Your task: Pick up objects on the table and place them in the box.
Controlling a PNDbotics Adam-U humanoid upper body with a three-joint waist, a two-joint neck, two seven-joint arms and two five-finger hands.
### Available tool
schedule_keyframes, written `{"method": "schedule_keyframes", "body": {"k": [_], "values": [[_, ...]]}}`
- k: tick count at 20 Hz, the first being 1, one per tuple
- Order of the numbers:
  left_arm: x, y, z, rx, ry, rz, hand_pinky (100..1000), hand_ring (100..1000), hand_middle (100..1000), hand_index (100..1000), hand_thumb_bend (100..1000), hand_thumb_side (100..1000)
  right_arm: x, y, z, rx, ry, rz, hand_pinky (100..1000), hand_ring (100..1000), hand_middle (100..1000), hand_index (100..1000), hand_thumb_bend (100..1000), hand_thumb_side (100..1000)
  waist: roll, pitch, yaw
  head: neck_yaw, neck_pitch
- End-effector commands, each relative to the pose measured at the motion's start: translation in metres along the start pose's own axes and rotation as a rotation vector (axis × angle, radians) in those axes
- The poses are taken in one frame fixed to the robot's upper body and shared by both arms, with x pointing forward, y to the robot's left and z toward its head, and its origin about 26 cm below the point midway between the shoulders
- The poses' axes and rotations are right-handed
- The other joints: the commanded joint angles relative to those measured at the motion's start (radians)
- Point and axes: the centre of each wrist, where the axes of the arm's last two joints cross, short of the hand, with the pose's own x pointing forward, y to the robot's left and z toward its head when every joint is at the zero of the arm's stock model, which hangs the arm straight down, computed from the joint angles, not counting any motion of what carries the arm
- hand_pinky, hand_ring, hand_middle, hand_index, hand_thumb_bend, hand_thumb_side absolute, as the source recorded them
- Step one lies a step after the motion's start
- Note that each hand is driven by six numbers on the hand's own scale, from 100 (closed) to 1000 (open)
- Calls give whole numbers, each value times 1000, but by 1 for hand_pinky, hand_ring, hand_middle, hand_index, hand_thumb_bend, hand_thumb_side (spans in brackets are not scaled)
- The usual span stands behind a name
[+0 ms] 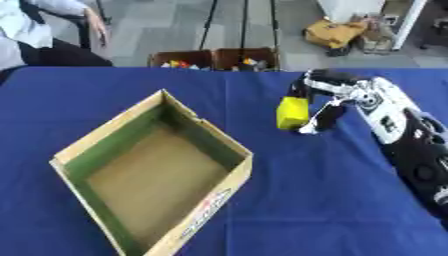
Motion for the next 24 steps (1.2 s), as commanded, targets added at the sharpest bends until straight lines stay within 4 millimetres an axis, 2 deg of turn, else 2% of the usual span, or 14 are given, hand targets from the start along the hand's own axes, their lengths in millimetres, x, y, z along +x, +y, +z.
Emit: {"method": "schedule_keyframes", "body": {"k": [1,6,11,18,24], "values": [[6,3,-6,-20,-16,-16,768,715,887,972,100,1000,9,-37,12,-94,-40,36,525,519,227,399,100,100,-13,-17,-1,3,-8],[7,4,-6,-19,-15,-14,767,715,887,972,100,1000,34,-60,14,-159,-132,45,522,516,222,393,100,100,-14,-24,3,-5,-7],[7,4,-6,-21,-15,-10,768,715,887,972,100,1000,68,-77,10,-202,-255,54,514,513,222,390,100,100,-16,-29,12,-16,-5],[6,3,-6,-26,-15,0,768,714,887,972,100,1000,106,-88,-5,-190,-392,-6,512,511,219,387,100,100,-20,-31,30,-34,-1],[5,0,-8,-29,-21,16,768,713,887,972,100,1000,131,-84,-21,-130,-472,-62,514,511,217,384,100,100,-21,-26,57,-51,-7]]}}
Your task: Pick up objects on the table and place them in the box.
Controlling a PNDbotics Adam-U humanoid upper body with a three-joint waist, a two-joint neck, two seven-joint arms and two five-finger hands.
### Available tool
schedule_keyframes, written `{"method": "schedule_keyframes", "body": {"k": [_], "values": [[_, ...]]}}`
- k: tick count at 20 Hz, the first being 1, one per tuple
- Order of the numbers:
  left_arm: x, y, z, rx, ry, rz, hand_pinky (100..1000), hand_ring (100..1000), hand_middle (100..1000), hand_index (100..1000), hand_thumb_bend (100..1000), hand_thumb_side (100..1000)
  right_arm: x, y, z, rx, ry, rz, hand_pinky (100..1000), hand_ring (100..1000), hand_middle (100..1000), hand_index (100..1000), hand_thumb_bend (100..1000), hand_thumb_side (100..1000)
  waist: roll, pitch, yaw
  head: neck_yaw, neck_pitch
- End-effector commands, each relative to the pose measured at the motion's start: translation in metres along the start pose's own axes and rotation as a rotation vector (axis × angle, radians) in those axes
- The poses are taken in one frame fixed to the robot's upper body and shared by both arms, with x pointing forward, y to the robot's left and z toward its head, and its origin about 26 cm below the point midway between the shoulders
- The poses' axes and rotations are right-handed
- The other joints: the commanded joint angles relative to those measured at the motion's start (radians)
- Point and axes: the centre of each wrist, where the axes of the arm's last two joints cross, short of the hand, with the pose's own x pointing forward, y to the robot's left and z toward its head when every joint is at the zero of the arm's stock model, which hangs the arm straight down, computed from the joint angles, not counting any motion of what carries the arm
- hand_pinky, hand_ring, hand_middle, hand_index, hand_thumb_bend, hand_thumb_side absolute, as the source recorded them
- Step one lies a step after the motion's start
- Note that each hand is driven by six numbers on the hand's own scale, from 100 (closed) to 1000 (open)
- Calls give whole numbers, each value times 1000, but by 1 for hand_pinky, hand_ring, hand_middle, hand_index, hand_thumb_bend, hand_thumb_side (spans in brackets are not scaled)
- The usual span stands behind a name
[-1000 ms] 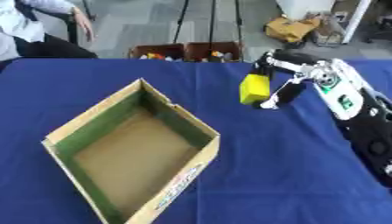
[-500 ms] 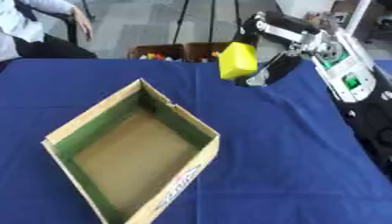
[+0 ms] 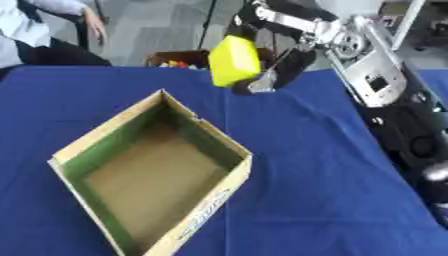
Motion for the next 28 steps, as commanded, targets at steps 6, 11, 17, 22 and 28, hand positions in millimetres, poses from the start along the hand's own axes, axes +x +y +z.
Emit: {"method": "schedule_keyframes", "body": {"k": [6,11,17,22,28], "values": [[4,-1,-9,-28,-29,13,767,713,886,972,100,1000,20,8,-31,47,-70,-14,517,511,214,381,100,100,-15,-23,26,-24,-10],[3,-1,-11,-28,-36,22,767,713,886,970,100,1000,24,29,-47,78,-76,-33,519,511,212,379,100,100,-18,-20,39,-31,-12],[3,-1,-13,-24,-45,28,768,713,886,969,100,1000,19,50,-56,120,-51,-26,520,510,209,376,100,100,-24,-15,51,-38,-16],[3,-2,-15,-24,-51,31,766,712,885,967,100,1000,16,66,-61,161,-38,-2,515,508,214,380,100,100,-28,-8,50,-39,-18],[3,-2,-19,-26,-82,42,764,711,880,965,100,1000,10,91,-67,235,-40,57,508,506,223,387,100,100,-31,-3,57,-42,-20]]}}
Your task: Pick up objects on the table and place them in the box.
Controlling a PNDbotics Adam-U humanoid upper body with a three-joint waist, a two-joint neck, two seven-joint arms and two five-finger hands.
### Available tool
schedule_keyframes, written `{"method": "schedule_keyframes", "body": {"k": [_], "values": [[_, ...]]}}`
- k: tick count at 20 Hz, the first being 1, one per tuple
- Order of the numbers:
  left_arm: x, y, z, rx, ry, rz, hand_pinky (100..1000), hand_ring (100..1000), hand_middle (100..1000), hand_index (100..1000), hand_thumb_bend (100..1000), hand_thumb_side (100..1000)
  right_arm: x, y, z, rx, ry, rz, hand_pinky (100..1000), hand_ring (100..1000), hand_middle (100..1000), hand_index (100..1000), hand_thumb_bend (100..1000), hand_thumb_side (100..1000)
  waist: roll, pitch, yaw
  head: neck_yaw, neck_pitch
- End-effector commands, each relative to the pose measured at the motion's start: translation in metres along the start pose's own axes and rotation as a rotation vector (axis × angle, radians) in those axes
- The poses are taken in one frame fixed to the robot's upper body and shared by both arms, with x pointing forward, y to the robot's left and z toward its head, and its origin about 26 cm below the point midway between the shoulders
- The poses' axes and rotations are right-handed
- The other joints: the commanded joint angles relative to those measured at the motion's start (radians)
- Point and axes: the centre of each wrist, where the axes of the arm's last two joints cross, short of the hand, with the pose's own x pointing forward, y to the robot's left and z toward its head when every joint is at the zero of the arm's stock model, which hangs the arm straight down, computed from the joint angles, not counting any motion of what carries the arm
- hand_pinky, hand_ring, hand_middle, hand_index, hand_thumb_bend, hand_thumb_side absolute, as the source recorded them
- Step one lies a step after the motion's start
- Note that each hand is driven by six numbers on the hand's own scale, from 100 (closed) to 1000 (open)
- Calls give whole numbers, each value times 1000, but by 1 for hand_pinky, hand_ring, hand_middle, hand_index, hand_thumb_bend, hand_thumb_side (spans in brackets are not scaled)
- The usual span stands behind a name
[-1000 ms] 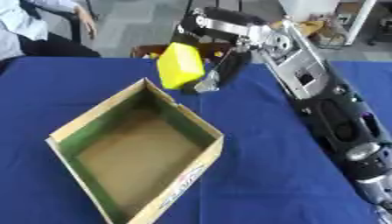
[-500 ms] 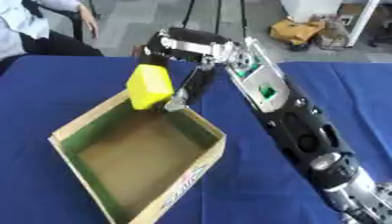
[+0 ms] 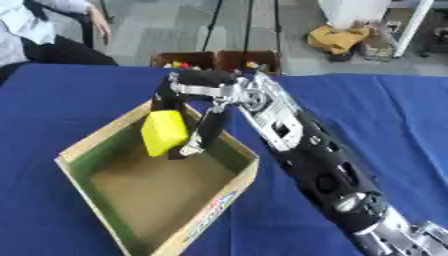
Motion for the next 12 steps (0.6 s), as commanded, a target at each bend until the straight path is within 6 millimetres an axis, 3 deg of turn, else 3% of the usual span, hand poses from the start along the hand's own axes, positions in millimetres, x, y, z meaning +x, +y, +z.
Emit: {"method": "schedule_keyframes", "body": {"k": [1,8,12], "values": [[5,1,-9,-28,-32,-3,763,711,880,965,100,1000,1,-1,-5,13,-7,62,508,507,225,389,100,100,-13,-4,3,-5,-10],[5,1,-10,-29,-37,1,764,712,880,966,100,1000,-3,19,-11,63,-20,102,521,522,248,414,100,100,-14,-2,-1,-7,-10],[5,1,-10,-29,-37,1,765,712,880,966,100,1000,-2,24,-13,92,-45,124,591,586,321,496,100,100,-14,-1,-1,-9,-9]]}}
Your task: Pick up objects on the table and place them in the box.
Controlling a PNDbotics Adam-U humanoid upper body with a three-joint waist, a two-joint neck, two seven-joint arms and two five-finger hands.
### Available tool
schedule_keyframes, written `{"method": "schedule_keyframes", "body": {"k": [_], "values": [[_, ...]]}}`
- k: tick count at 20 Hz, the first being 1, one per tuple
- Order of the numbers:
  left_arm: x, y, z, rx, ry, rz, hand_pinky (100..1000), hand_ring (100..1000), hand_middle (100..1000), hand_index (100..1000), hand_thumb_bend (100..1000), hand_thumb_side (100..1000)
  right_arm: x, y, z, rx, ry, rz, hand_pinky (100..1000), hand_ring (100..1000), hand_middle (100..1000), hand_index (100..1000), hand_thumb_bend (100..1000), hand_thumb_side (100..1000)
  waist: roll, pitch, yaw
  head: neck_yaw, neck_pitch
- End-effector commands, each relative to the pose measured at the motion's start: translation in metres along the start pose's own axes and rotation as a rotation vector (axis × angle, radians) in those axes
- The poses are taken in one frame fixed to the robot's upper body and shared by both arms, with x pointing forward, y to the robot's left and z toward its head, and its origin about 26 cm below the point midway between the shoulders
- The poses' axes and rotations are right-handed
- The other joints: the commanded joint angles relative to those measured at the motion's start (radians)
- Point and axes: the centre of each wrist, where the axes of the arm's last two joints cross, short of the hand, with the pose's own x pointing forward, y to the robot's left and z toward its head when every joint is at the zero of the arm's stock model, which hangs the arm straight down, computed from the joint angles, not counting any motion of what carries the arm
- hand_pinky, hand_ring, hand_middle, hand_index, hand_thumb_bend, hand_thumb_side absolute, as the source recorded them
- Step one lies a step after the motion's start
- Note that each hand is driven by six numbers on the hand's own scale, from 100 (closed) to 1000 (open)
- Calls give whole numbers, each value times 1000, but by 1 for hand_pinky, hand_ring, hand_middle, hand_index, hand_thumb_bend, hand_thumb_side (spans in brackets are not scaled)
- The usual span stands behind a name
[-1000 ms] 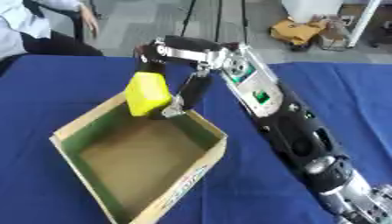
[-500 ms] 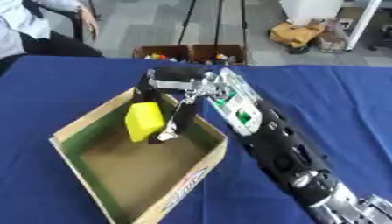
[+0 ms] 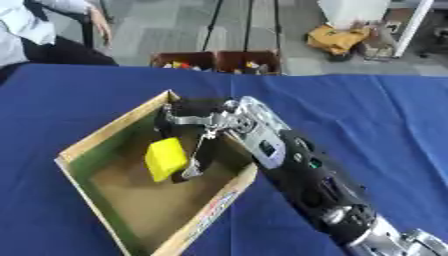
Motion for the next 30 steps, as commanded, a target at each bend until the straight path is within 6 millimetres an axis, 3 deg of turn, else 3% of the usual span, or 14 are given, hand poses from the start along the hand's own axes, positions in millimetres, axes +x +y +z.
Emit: {"method": "schedule_keyframes", "body": {"k": [1,2,4,6,7,8,10,12,15,18,24,25,27,30], "values": [[6,2,-8,-31,-19,-14,765,712,880,966,100,1000,3,-8,-1,7,-30,38,623,613,354,536,119,176,-10,-1,0,-4,-9],[6,2,-8,-30,-18,-15,765,712,880,966,100,1000,4,-9,0,11,-42,39,664,657,415,607,246,172,-10,-1,0,-4,-9],[6,2,-8,-31,-18,-14,765,712,880,966,100,1000,5,-12,2,20,-62,41,682,679,440,634,271,198,-10,-1,-1,-4,-9],[6,2,-8,-31,-16,-14,765,712,880,966,100,1000,6,-16,4,30,-84,47,832,849,665,794,471,430,-10,-2,-2,-4,-10],[6,2,-8,-30,-16,-14,765,712,880,966,100,1000,7,-17,5,33,-95,49,841,857,677,799,477,460,-9,-2,-2,-3,-9],[6,2,-8,-30,-15,-15,765,712,880,966,100,1000,6,-19,7,24,-103,41,897,910,740,827,523,613,-8,-2,-3,-3,-8],[6,2,-7,-29,-15,-14,765,712,880,967,100,1000,5,-22,11,-12,-115,11,960,966,797,861,574,741,-7,-3,-2,-2,-8],[6,2,-7,-28,-14,-14,766,712,880,966,100,1000,4,-26,15,-43,-122,-13,993,995,825,871,617,773,-7,-4,-1,-2,-8],[6,2,-6,-28,-12,-13,766,712,880,966,100,1000,5,-35,22,-93,-127,-32,1000,1000,836,875,640,754,-5,-5,-3,-1,-10],[6,2,-6,-27,-11,-14,765,712,880,966,100,1000,7,-45,31,-147,-134,-44,996,997,813,864,606,774,-3,-7,-6,1,-11],[7,3,-3,-19,-7,-23,765,712,880,966,100,1000,18,-82,79,-403,-151,-134,998,976,774,841,483,799,4,-11,-24,27,0],[7,3,-3,-17,-5,-24,766,712,880,966,100,1000,21,-89,89,-461,-152,-170,998,974,762,831,459,766,7,-13,-28,32,3],[7,3,-2,-16,-4,-25,764,712,879,966,100,1000,28,-102,109,-572,-157,-240,996,972,747,812,452,615,13,-16,-35,45,16],[8,4,0,-10,-6,-30,764,713,878,966,100,1000,44,-119,140,-714,-193,-321,985,966,741,801,399,610,22,-23,-44,68,29]]}}
